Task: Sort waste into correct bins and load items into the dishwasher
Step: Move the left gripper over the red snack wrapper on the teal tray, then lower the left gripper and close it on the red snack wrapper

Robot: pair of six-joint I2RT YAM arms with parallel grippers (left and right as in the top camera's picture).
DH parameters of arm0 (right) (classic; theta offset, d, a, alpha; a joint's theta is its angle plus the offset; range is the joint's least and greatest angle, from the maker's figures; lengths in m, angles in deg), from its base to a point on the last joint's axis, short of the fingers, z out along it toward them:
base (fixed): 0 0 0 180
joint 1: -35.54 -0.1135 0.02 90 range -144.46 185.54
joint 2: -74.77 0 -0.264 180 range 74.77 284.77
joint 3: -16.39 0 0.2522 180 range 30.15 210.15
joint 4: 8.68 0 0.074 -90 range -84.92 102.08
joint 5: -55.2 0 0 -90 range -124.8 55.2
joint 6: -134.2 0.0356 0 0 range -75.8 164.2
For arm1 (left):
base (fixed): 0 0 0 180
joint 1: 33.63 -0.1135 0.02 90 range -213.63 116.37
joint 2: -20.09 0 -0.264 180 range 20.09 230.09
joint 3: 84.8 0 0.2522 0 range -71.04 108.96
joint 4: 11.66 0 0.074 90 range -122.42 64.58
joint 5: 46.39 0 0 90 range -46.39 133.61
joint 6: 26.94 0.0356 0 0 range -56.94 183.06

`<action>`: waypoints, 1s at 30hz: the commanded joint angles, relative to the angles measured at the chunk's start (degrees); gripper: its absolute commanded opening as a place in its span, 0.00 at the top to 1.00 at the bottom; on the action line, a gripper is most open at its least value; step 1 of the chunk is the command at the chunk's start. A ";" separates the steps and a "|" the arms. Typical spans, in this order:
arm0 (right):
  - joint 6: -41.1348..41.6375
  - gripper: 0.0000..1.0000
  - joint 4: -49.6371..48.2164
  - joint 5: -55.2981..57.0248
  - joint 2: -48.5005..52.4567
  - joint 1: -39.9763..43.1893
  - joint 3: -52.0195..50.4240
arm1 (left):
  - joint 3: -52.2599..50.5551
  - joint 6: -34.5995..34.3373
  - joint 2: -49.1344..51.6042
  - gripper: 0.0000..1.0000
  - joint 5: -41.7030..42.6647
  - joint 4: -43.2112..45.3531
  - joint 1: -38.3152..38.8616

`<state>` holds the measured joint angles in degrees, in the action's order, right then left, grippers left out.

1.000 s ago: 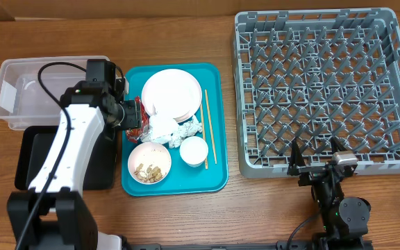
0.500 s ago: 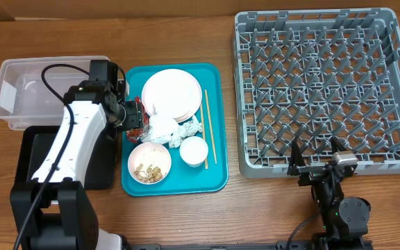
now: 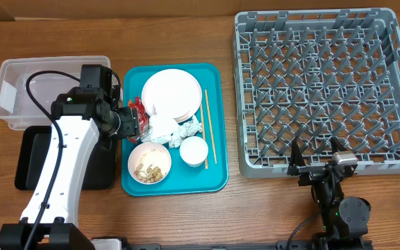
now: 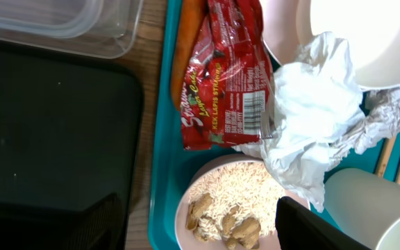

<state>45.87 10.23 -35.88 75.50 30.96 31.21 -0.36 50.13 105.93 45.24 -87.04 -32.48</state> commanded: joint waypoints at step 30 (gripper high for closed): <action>-0.15 0.00 -0.35 0.15 -0.57 0.13 -0.61 | -13.94 -16.96 1.05 0.39 -1.81 17.42 0.39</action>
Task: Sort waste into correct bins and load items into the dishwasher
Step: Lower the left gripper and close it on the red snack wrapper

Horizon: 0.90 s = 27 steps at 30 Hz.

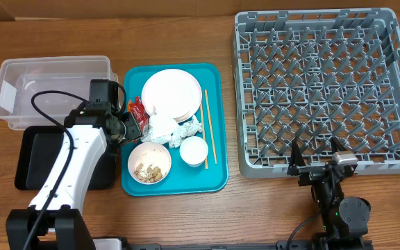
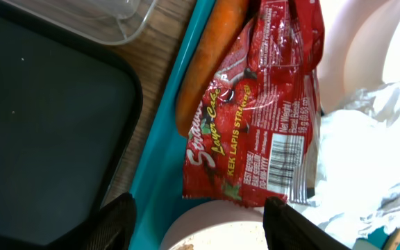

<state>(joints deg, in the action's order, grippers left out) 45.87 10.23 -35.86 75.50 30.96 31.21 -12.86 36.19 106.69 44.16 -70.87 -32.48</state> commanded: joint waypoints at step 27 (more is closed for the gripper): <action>-0.15 0.00 -0.35 0.13 -0.57 0.13 -0.61 | -7.45 -7.04 0.28 0.54 1.84 13.81 0.42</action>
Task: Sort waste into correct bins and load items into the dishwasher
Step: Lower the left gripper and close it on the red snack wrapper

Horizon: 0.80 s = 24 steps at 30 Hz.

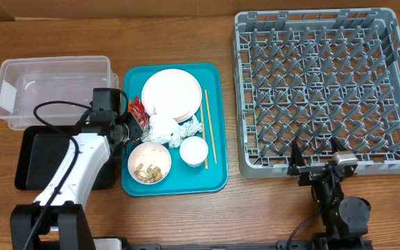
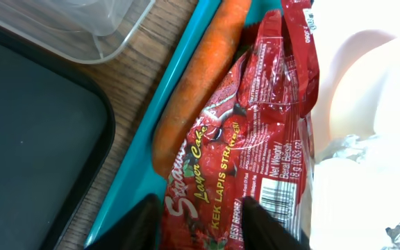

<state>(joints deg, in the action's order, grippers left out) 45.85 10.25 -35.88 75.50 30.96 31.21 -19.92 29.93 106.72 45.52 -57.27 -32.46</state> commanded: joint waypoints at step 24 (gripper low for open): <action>-0.13 0.00 -0.37 0.15 -0.57 0.13 -0.61 | -3.78 -1.88 0.26 0.47 0.66 2.12 0.42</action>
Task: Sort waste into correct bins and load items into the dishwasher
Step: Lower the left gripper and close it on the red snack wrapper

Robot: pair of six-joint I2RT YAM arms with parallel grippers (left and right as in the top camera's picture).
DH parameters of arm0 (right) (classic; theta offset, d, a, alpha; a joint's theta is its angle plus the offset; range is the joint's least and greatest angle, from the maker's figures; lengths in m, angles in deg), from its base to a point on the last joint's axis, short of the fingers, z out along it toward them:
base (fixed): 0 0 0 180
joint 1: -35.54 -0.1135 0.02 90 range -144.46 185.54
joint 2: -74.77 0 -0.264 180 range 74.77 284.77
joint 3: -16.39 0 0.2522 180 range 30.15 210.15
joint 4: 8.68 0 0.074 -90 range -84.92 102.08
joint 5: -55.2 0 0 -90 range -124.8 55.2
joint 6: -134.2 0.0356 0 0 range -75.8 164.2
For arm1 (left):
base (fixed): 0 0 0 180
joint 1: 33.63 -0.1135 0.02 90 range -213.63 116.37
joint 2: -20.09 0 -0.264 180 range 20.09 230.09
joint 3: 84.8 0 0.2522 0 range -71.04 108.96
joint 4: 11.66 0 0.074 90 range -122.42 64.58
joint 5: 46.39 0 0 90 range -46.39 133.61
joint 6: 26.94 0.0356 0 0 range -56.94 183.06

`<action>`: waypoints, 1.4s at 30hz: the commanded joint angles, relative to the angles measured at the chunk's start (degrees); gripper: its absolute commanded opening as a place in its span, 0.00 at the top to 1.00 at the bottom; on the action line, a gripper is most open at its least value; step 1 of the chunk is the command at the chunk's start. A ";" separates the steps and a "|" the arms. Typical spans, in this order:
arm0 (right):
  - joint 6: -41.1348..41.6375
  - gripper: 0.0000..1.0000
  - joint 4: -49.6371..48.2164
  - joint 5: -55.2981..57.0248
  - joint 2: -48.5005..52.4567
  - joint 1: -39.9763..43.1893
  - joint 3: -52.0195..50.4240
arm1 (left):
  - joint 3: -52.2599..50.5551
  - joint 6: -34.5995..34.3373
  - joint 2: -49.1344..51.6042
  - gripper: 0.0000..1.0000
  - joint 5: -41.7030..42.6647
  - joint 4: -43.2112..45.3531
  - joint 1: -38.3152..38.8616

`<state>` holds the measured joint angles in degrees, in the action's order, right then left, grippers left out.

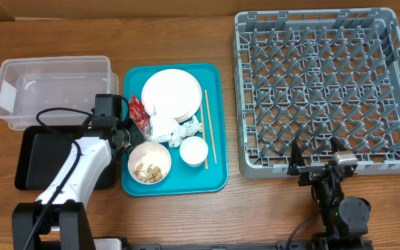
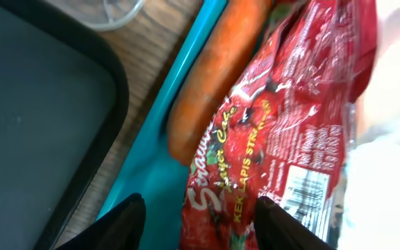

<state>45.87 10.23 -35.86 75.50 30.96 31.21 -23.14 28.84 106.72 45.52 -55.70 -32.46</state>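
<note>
A red snack wrapper (image 2: pixel 283 132) lies on the left side of the teal tray (image 2: pixel 160 173), partly over an orange carrot (image 2: pixel 217 80). My left gripper (image 2: pixel 203 226) is open low over the wrapper, whose lower end sits between the two dark fingers (image 2: pixel 120 226). From overhead the left gripper (image 1: pixel 132 123) is at the tray's left edge by the wrapper (image 1: pixel 137 110). The tray also carries a white plate (image 1: pixel 172 92), a bowl of rice and food scraps (image 1: pixel 149 163), a white cup (image 1: pixel 194 151), chopsticks (image 1: pixel 210 125) and crumpled napkins (image 1: pixel 176 130). My right gripper (image 1: pixel 316 158) rests open at the table's front right.
A clear plastic bin (image 1: pixel 51 89) stands at the back left, and a black bin (image 1: pixel 40 163) in front of it, under my left arm. The grey dishwasher rack (image 1: pixel 328 90) fills the right side. Bare wood table (image 1: pixel 186 215) runs along the front.
The left gripper has come closer to the wrapper and shifted slightly toward the tray's left edge. Its fingers now straddle the wrapper's lower end. The right arm is unchanged.
At first the left gripper was open over the tray near the rice bowl and napkins, with the wrapper ahead. It then stood nearer the wrapper and carrot at each moment. Now it is low over the wrapper, still open. Nothing on the tray has moved.
</note>
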 commanded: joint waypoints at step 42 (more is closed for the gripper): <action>-0.15 0.00 -0.33 0.15 -0.57 0.13 -0.61 | -0.94 -2.69 0.26 0.58 0.66 3.32 0.42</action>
<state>45.87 10.27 -35.88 75.50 30.96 31.21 -23.55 26.96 106.72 45.74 -52.77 -32.46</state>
